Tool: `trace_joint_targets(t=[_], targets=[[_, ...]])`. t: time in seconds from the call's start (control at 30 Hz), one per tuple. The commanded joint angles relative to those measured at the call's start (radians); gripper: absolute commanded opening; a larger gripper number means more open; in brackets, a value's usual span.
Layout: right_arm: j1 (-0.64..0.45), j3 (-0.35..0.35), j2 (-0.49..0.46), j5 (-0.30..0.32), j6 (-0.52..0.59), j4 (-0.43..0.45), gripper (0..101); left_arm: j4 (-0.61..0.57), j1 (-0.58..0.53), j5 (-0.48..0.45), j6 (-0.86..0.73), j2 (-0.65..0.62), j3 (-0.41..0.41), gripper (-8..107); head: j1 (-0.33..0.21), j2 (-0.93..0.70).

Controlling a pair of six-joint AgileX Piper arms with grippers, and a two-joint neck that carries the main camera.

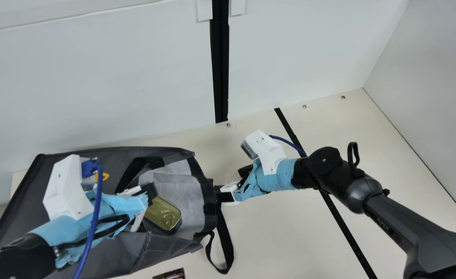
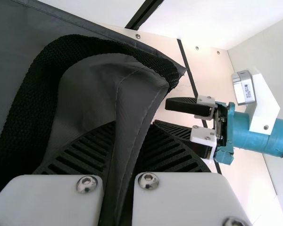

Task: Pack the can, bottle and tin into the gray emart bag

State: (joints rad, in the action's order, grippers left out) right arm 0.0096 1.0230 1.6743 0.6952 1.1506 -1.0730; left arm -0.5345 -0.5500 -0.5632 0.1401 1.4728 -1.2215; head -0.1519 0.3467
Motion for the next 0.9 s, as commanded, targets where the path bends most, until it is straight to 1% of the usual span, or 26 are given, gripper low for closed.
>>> trace_joint_targets(t=[0.0, 0.87], targets=[[0.005, 0.002, 0.01, 0.003, 0.011, -0.013, 91, 0.0, 0.0, 0.0, 0.0, 0.0, 0.0, 10, -0.023, 0.002], [0.117, 0.039, 0.164, 0.007, 0.154, -0.194, 91, 0.0, 0.0, 0.0, 0.0, 0.0, 0.0, 10, -0.023, 0.002]])
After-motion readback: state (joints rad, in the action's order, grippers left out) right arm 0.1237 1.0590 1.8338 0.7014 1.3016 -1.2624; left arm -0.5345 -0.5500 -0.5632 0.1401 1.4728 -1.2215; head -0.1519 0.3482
